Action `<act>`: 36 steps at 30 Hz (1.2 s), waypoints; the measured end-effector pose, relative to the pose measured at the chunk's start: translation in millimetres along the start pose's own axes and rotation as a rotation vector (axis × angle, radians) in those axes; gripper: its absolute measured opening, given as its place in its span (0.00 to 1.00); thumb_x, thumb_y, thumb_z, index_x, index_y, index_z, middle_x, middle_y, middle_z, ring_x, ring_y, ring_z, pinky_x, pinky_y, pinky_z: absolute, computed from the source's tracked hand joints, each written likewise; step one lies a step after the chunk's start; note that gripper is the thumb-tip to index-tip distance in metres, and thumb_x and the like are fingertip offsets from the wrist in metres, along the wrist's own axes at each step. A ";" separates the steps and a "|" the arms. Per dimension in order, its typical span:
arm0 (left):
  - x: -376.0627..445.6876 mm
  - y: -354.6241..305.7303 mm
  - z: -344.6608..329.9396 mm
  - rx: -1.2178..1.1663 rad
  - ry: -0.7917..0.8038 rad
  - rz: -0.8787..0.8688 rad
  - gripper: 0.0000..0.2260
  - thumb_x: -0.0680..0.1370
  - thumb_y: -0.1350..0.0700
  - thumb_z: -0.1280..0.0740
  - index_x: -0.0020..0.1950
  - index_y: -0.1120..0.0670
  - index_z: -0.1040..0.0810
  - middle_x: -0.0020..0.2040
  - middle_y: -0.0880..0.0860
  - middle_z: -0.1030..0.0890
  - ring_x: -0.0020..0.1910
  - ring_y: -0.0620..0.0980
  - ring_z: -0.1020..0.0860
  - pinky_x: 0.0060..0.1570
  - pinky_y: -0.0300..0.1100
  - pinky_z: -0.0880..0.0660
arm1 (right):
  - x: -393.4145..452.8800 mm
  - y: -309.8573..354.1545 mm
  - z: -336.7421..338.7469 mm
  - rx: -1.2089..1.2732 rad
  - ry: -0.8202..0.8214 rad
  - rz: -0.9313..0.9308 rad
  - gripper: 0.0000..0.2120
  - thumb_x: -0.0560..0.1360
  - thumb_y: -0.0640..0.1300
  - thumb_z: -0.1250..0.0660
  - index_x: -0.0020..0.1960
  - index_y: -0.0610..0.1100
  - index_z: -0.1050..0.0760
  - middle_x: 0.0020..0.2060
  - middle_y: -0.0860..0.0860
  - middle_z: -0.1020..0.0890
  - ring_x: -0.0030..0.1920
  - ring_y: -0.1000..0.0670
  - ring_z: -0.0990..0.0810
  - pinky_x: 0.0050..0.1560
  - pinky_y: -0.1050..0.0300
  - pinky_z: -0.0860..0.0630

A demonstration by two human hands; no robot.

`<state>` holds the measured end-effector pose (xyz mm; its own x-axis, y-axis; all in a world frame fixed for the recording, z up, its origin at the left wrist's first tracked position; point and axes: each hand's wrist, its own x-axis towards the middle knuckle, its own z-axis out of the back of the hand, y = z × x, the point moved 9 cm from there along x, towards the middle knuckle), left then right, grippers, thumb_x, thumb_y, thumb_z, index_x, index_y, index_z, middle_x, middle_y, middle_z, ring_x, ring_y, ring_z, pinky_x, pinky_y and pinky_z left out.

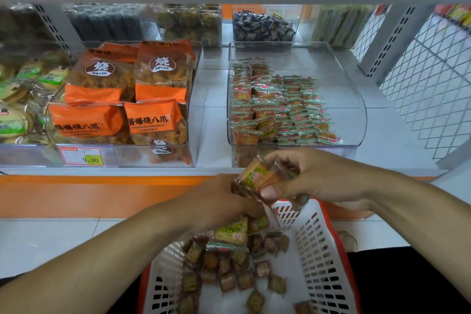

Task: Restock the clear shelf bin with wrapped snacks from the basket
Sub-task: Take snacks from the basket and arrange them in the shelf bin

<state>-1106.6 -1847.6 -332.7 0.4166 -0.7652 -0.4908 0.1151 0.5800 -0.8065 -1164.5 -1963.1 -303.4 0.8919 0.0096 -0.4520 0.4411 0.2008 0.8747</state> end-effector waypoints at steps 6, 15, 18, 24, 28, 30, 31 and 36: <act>5.4 -3.6 19.0 -0.115 -0.153 0.018 0.18 0.70 0.49 0.26 0.59 0.39 0.22 0.38 0.45 0.17 0.30 0.41 0.19 0.32 0.36 0.26 | -7.0 43.6 82.4 -0.424 -0.456 0.144 0.23 0.63 0.50 0.17 0.54 0.59 0.21 0.53 0.59 0.17 0.45 0.55 0.17 0.40 0.56 0.21; 16.0 -29.0 27.0 -0.176 -0.270 -0.143 0.24 0.74 0.54 0.28 0.68 0.39 0.26 0.29 0.37 0.20 0.28 0.35 0.21 0.26 0.26 0.30 | 46.8 51.7 83.8 -0.805 -0.373 0.015 0.31 0.64 0.53 0.19 0.65 0.56 0.26 0.71 0.52 0.28 0.67 0.47 0.28 0.62 0.52 0.28; 16.8 -33.4 28.1 -0.165 -0.277 -0.173 0.24 0.74 0.54 0.28 0.68 0.38 0.26 0.29 0.35 0.21 0.29 0.33 0.21 0.27 0.26 0.30 | 51.1 44.5 83.1 -0.672 -0.345 -0.014 0.35 0.64 0.50 0.18 0.67 0.56 0.28 0.71 0.52 0.29 0.67 0.48 0.28 0.63 0.50 0.28; 19.0 -29.8 32.7 -0.166 -0.295 -0.166 0.20 0.74 0.53 0.27 0.64 0.39 0.24 0.30 0.33 0.21 0.30 0.35 0.20 0.28 0.27 0.28 | 45.9 23.6 93.3 -0.350 -0.380 -0.054 0.37 0.64 0.43 0.18 0.68 0.56 0.30 0.65 0.49 0.27 0.56 0.49 0.24 0.41 0.61 0.26; 19.3 -27.9 34.1 -0.161 -0.313 -0.158 0.17 0.74 0.51 0.27 0.60 0.39 0.24 0.37 0.39 0.20 0.33 0.39 0.19 0.31 0.32 0.25 | 42.4 23.9 96.6 -0.330 -0.417 -0.035 0.34 0.65 0.44 0.18 0.66 0.55 0.28 0.62 0.50 0.23 0.57 0.50 0.23 0.44 0.60 0.24; 19.9 -28.6 32.8 -0.168 -0.311 -0.162 0.17 0.74 0.51 0.27 0.60 0.40 0.25 0.39 0.41 0.20 0.35 0.41 0.18 0.33 0.33 0.25 | 43.0 25.5 95.7 -0.362 -0.460 -0.017 0.31 0.65 0.45 0.18 0.64 0.54 0.25 0.63 0.51 0.23 0.59 0.49 0.23 0.51 0.55 0.23; 20.4 -29.1 32.1 -0.174 -0.309 -0.165 0.17 0.74 0.51 0.27 0.60 0.40 0.25 0.39 0.41 0.20 0.36 0.42 0.18 0.35 0.34 0.25 | 44.1 26.5 94.5 -0.375 -0.477 -0.008 0.29 0.65 0.45 0.18 0.62 0.54 0.24 0.64 0.51 0.23 0.60 0.48 0.23 0.53 0.53 0.22; 22.0 -32.6 32.5 -0.226 -0.306 -0.187 0.18 0.73 0.53 0.27 0.60 0.39 0.25 0.38 0.39 0.21 0.39 0.43 0.17 0.38 0.35 0.22 | 46.0 25.4 94.6 -0.370 -0.525 -0.055 0.34 0.63 0.44 0.17 0.64 0.54 0.27 0.69 0.49 0.28 0.67 0.46 0.27 0.59 0.49 0.23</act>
<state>-1071.9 -1874.3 -306.5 0.6601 -0.7133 -0.2356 0.0281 0.3369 -0.9411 -1102.9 -2050.2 -285.4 0.8401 -0.4721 -0.2671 0.5082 0.5128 0.6919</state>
